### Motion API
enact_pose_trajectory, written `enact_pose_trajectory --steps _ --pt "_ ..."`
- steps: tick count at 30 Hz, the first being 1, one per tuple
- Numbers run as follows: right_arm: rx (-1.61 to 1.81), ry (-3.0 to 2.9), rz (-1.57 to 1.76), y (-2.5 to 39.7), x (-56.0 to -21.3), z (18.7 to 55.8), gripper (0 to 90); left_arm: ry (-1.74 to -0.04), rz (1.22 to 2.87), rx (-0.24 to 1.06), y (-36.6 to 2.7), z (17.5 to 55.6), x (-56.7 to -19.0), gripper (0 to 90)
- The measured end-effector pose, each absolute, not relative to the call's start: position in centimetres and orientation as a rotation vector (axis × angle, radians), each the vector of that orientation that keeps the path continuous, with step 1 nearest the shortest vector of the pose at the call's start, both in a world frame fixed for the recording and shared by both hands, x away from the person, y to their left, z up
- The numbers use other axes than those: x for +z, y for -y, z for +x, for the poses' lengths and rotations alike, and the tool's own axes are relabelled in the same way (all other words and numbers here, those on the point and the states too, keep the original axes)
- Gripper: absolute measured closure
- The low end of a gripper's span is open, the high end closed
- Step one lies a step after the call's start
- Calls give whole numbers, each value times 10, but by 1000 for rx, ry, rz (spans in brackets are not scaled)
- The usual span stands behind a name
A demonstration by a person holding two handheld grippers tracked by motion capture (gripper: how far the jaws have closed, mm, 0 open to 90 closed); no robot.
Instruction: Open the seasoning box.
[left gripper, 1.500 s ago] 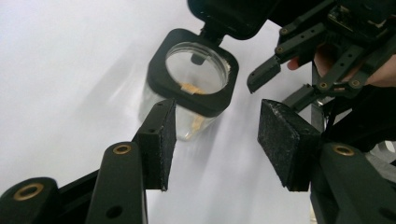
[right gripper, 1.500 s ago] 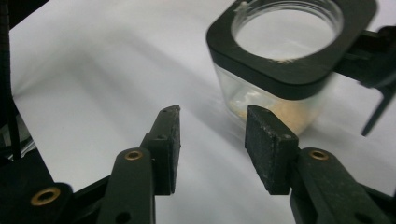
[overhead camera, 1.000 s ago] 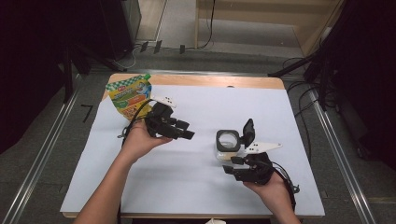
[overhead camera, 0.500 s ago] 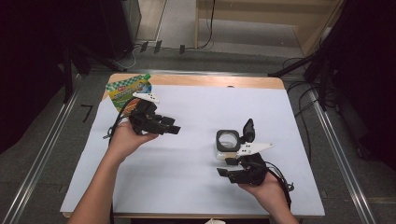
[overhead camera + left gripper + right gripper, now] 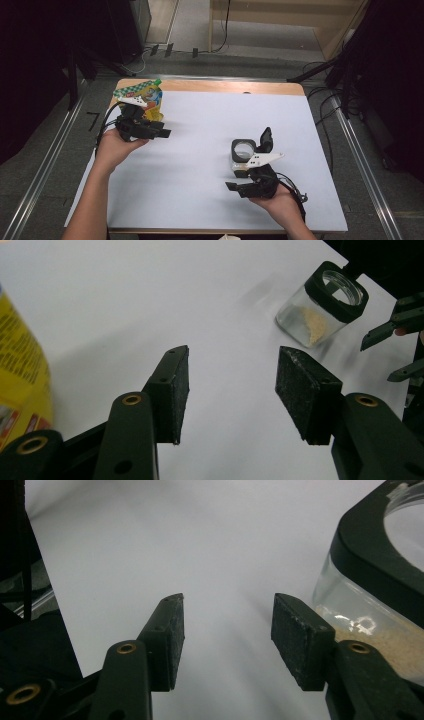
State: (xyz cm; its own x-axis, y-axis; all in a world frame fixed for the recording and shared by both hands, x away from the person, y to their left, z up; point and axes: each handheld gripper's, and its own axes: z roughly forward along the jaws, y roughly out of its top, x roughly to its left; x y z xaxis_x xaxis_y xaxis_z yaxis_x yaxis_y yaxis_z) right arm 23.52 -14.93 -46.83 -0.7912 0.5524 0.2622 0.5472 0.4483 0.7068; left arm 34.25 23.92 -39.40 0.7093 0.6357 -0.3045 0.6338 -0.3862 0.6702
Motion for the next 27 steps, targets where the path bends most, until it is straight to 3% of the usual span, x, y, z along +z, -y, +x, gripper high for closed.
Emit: enact_pose_trajectory --steps 27 --pt "1283 -2713 978 139 -473 237 482 -1196 1982 137 -335 351 -392 481"
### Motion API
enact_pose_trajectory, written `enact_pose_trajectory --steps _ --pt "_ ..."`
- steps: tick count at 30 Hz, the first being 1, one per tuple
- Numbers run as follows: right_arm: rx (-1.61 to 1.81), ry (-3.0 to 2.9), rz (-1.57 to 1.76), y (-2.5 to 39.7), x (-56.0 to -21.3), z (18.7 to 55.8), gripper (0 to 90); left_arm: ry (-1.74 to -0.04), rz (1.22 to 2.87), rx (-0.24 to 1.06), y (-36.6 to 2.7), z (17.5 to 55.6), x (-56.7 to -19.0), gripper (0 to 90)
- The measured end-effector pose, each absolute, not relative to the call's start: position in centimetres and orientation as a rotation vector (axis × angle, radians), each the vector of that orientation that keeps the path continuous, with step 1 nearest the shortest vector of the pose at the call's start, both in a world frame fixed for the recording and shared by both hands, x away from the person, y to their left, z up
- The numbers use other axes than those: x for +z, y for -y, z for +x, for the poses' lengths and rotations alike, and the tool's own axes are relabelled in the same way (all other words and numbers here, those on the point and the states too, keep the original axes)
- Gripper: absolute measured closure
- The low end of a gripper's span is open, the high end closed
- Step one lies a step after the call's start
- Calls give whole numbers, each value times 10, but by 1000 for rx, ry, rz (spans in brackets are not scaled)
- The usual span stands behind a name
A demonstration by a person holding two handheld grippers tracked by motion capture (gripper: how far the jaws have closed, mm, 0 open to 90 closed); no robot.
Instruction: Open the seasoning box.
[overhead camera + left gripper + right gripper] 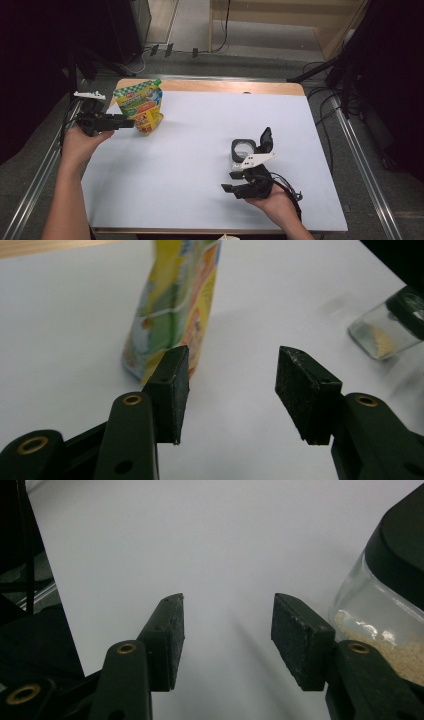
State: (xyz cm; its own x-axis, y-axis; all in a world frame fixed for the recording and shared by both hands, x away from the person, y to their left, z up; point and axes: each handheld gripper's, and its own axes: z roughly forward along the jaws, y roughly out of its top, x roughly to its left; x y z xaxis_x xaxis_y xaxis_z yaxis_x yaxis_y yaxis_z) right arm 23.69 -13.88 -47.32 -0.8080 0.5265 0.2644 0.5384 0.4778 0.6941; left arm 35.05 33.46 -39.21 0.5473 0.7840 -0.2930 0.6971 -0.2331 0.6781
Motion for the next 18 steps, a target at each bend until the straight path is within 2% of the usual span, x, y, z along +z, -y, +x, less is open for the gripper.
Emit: enact_pose_trajectory --steps 8,18 --pt "-1269 2685 -989 141 -475 234 482 -1254 1960 215 -350 357 -387 469" --pt "-1274 2680 -1021 146 -476 231 482 -1242 1981 247 -332 375 -391 505"
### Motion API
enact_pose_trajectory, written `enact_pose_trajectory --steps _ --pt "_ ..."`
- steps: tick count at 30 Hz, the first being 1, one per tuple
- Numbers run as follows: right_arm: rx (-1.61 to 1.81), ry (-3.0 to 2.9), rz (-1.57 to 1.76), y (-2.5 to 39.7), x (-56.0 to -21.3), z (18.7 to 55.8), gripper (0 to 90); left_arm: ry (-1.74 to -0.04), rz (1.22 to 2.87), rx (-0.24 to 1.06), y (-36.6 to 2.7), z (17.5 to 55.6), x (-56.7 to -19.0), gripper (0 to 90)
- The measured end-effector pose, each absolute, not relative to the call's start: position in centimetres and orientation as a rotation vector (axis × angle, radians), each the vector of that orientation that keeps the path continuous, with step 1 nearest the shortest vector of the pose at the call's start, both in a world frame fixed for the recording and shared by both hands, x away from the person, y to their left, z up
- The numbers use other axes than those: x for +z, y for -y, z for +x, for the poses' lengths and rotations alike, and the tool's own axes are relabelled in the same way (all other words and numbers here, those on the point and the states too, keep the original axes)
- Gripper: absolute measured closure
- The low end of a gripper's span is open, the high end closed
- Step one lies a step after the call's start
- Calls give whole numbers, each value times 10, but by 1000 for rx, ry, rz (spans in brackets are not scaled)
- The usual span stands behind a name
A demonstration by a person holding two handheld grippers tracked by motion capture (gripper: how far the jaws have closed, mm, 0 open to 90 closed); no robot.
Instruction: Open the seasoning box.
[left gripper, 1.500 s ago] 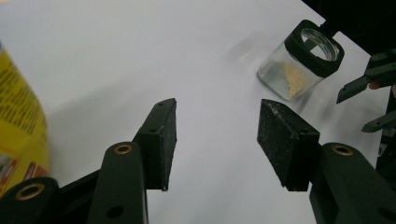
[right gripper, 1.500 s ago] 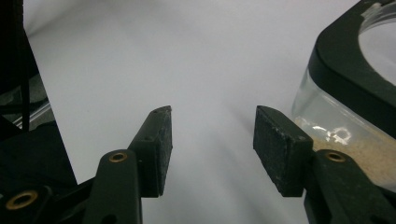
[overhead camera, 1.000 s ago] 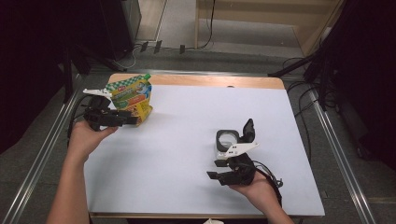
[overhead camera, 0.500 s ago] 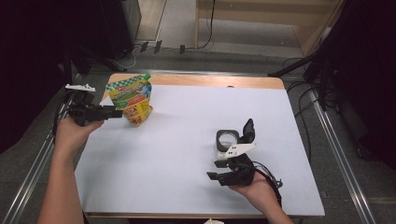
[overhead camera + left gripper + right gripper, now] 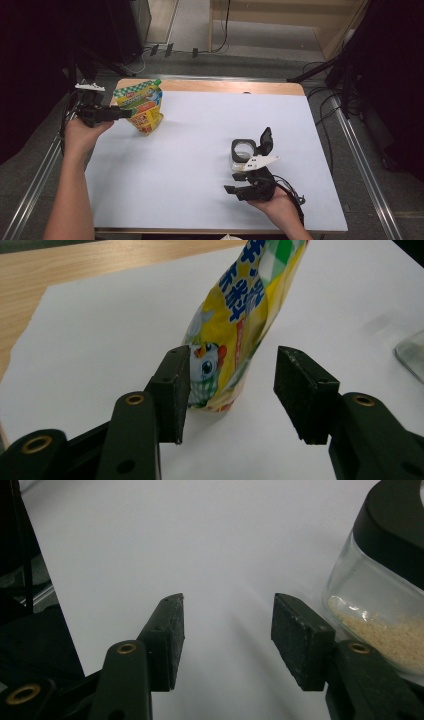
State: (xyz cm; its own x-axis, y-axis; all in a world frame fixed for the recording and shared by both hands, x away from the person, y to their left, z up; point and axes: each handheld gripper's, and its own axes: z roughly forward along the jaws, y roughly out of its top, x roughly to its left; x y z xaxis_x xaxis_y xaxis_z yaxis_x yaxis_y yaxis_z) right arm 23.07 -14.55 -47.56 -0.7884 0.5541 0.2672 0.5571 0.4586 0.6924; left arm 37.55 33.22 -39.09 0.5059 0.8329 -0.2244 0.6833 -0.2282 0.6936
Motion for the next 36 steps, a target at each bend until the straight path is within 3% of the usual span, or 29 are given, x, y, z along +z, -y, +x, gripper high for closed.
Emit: enact_pose_trajectory --steps 11,19,22,36 --pt "-1272 2676 -1046 150 -478 226 482 -1227 1951 228 -314 395 -401 648" --pt "-1285 2659 -1057 152 -479 227 479 -1170 1973 295 -304 392 -401 844" --pt "-1292 2662 -1048 150 -479 226 480 -1183 1946 264 -303 391 -401 895" --pt "-1326 2676 -1005 141 -473 222 472 -1195 1914 131 -293 385 -383 900"
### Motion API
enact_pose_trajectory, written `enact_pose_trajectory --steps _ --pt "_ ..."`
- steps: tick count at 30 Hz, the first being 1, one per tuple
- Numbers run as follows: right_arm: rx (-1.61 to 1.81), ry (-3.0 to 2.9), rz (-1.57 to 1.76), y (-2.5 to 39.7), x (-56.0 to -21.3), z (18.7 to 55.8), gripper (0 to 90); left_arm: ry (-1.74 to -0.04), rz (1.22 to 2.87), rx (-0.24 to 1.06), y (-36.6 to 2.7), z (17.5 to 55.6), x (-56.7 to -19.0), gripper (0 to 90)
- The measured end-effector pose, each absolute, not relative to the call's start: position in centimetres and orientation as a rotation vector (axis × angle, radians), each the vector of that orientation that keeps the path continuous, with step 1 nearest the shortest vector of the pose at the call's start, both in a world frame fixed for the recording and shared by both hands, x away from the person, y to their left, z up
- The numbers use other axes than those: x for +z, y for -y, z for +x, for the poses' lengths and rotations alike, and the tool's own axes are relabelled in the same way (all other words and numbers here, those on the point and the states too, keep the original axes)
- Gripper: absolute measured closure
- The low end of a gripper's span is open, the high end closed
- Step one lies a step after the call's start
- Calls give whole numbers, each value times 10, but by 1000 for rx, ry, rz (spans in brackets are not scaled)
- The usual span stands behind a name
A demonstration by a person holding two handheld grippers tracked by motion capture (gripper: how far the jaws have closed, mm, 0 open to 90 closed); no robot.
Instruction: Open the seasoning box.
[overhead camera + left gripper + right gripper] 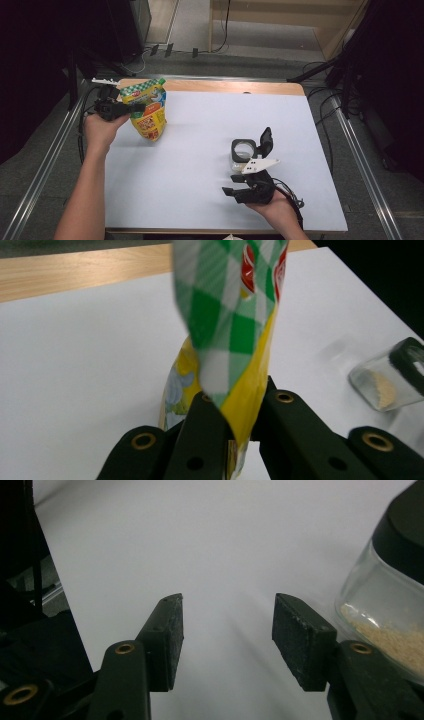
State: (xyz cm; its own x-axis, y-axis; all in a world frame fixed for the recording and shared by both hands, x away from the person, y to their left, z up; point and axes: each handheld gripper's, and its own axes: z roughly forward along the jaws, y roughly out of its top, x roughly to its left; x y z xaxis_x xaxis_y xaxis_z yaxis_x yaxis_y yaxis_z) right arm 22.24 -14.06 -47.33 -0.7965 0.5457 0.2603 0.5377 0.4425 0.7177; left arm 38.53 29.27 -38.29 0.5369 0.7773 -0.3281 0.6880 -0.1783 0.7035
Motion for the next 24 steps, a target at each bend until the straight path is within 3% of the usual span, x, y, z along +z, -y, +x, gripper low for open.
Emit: enact_pose_trajectory --steps 13,24 --pt "1363 -2657 919 127 -471 219 453 -1124 1940 96 -262 362 -355 900" --pt "1357 -2705 918 103 -481 229 443 -1037 2057 72 -223 347 -345 900"
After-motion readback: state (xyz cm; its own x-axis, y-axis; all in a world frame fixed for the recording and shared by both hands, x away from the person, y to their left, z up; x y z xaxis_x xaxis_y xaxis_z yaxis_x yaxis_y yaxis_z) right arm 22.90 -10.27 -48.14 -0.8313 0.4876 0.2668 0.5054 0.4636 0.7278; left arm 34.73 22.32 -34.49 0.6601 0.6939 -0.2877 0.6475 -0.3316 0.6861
